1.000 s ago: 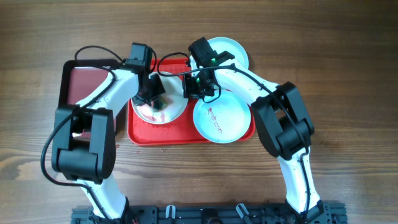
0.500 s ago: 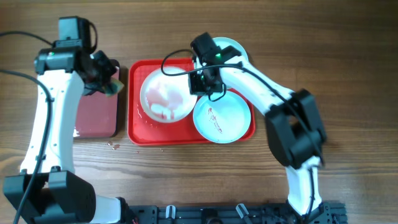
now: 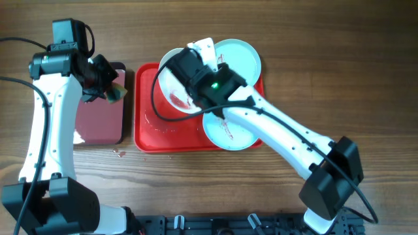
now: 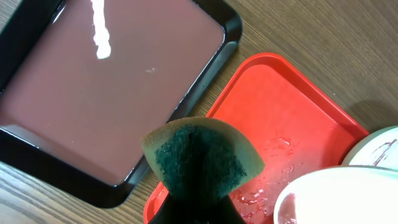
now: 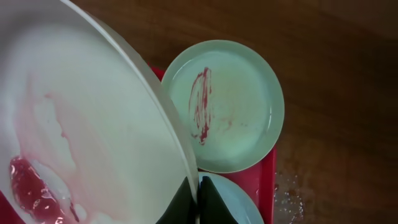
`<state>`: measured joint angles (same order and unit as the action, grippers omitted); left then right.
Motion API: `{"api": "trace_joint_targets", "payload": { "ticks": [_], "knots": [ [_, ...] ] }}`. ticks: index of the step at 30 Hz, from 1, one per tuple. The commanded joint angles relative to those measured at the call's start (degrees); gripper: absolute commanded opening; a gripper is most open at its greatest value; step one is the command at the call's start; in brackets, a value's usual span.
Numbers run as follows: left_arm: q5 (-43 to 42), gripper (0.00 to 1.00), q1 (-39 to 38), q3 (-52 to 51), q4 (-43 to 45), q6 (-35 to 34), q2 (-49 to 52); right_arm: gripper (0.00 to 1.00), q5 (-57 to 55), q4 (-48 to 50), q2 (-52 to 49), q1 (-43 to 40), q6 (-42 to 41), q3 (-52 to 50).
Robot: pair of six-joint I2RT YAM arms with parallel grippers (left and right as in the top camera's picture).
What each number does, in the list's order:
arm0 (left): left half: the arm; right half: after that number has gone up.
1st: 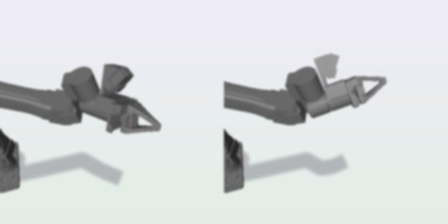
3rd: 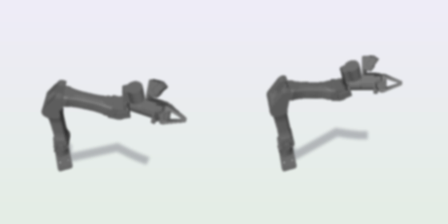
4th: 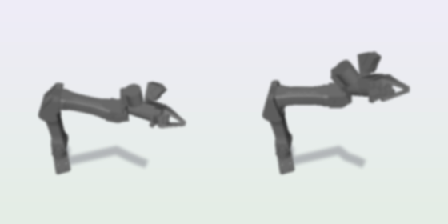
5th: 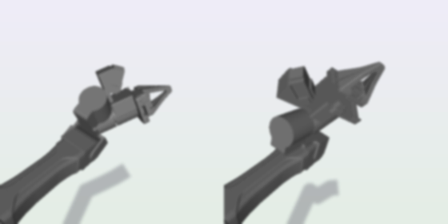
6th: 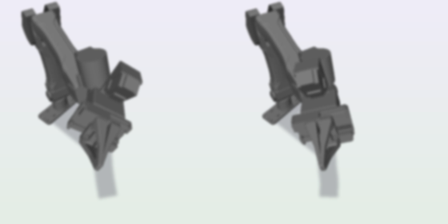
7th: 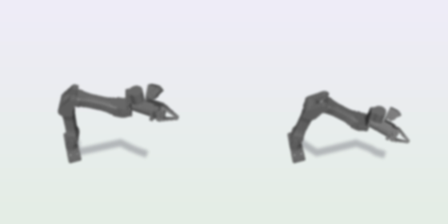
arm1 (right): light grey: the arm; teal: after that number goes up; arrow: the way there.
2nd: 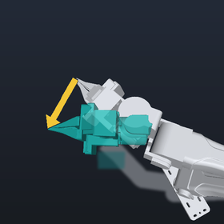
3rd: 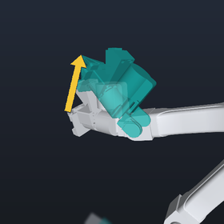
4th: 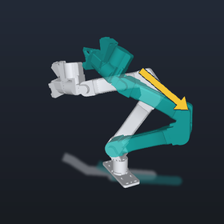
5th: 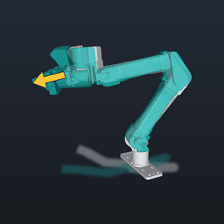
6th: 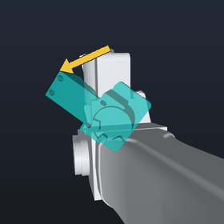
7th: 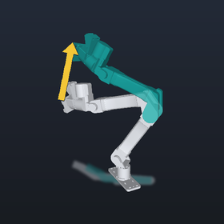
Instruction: Clean dirty plates on tray and stack at the side
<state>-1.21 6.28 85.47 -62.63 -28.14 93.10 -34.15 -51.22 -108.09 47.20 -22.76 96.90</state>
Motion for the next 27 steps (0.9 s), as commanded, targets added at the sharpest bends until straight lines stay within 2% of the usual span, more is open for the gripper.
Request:
{"api": "trace_joint_targets", "payload": {
  "ticks": [1, 6, 10, 14, 17, 19, 21, 22, 23, 27],
  "knots": [
    [-0.7, 0.04, 0.1, -0.2, 0.0, 1.1, 1.8, 0.04, -8.0, 1.4, -0.3, 0.5, 0.1, 0.6],
    [-0.7, 0.04, 0.1, -0.2, 0.1, 1.1, 2.3, 0.05, -25.4, 5.4, -0.3, 4.6, 5.4, 0.6],
    [-0.9, 0.04, 0.1, -0.2, 0.2, 1.1, 2.3, 0.04, -37.4, 13.2, -0.3, 9.9, 15.7, 0.6],
    [-0.9, 0.04, 0.1, -0.2, 0.2, 1.1, 2.3, 0.04, -47.2, 14.8, -0.3, 12.3, 16.6, 0.6],
    [-0.9, 0.04, 0.1, -0.2, 0.3, 1.1, 2.3, 0.04, -47.3, 15.0, -0.3, 12.3, 16.6, 0.6],
    [-0.9, 0.04, 0.1, -0.2, 0.3, 1.1, 2.3, 0.04, -41.2, 14.7, -0.3, 12.2, 16.6, 0.6],
    [-0.9, 0.04, 0.1, -0.2, 0.2, 1.1, 2.3, 0.04, -21.5, 12.9, -0.3, 10.6, 16.0, 0.6],
    [-0.9, 0.04, 0.1, -0.2, 0.1, 1.1, 2.3, 0.04, -7.9, 11.2, -0.3, 8.2, 11.3, 0.0],
    [-0.9, 0.04, 0.1, -0.2, 0.0, 1.1, 2.3, 0.04, 0.5, 10.3, -0.3, 6.1, 7.3, -0.7],
    [-0.9, 0.04, 0.0, -0.2, -0.2, 1.1, 2.3, 0.04, 21.2, 12.7, -0.5, -2.4, -7.0, -7.8]
  ]
}}
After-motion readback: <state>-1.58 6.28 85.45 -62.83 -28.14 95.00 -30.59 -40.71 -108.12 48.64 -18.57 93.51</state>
